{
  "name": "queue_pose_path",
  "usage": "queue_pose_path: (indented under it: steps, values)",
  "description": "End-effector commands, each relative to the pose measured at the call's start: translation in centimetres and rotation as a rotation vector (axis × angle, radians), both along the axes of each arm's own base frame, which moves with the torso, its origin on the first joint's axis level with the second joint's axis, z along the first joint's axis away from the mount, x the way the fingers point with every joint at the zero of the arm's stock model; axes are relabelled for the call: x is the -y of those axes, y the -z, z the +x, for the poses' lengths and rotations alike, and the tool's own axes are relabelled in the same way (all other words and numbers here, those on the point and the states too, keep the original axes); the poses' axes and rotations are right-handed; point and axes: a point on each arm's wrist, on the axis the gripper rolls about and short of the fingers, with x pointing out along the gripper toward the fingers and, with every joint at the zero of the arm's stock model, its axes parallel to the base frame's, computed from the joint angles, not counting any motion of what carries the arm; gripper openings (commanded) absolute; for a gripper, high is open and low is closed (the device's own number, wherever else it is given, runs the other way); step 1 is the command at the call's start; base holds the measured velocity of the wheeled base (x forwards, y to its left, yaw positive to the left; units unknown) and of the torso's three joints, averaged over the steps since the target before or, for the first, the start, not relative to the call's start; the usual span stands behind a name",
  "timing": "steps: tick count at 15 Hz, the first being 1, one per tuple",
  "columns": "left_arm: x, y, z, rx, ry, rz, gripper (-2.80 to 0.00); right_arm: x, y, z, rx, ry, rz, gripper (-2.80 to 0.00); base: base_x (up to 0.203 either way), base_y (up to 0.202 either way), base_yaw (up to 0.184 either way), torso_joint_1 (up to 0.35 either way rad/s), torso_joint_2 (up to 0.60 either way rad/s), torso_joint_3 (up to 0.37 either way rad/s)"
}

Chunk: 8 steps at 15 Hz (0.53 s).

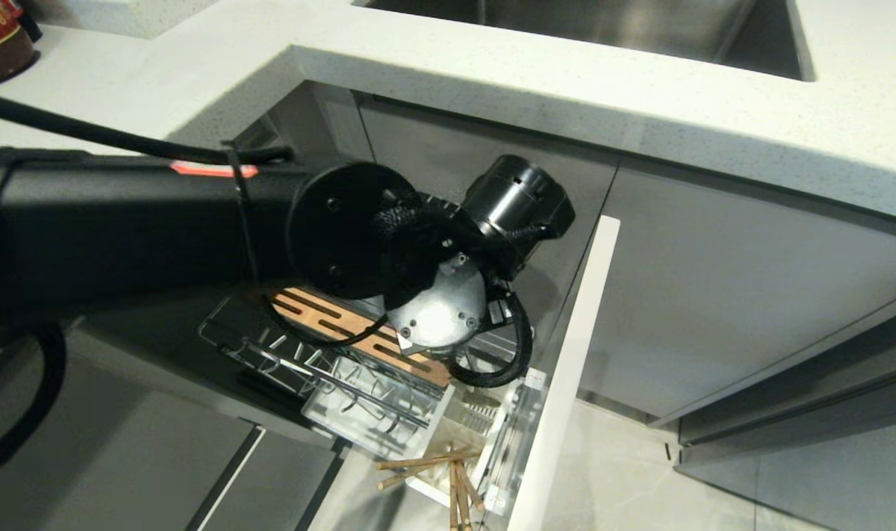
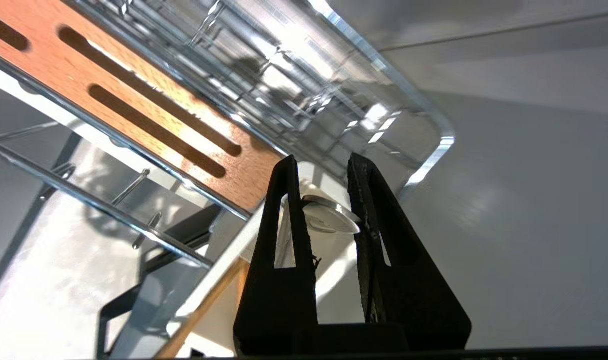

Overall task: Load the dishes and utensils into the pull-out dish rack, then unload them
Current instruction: Take the spoon out of the cupboard

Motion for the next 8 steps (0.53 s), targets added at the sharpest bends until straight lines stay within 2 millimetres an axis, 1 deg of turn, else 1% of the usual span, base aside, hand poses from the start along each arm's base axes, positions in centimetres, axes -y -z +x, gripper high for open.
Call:
queue_pose_path:
  steps: [1, 3, 4, 5, 8]
  values:
    - [-1.3, -2.3, -1.1, 0.038, -0.001, -0.053, -2.8, 0.0, 0.0, 0.0, 0.0, 0.001, -0.001, -2.8, 0.0, 0.0, 0.0, 0.0, 0.0, 0.0]
    - [-2.2, -3.8, -1.8, 0.063, 0.001, -0.086, -2.8, 0.0, 0.0, 0.0, 0.0, 0.0, -0.001, -2.8, 0.0, 0.0, 0.0, 0.0, 0.0, 0.0]
    - [-2.4, -4.0, -1.9, 0.067, 0.001, -0.091, -2.8, 0.0, 0.0, 0.0, 0.0, -0.001, -0.001, -2.8, 0.0, 0.0, 0.0, 0.0, 0.0, 0.0]
    - [-2.8, -4.7, -2.3, 0.079, 0.003, -0.105, -2.8, 0.0, 0.0, 0.0, 0.0, -0.001, -0.001, -2.8, 0.0, 0.0, 0.0, 0.0, 0.0, 0.0]
    - [-3.2, -5.2, -2.5, 0.09, 0.001, -0.114, -2.8, 0.0, 0.0, 0.0, 0.0, -0.001, -0.001, -2.8, 0.0, 0.0, 0.0, 0.0, 0.0, 0.0]
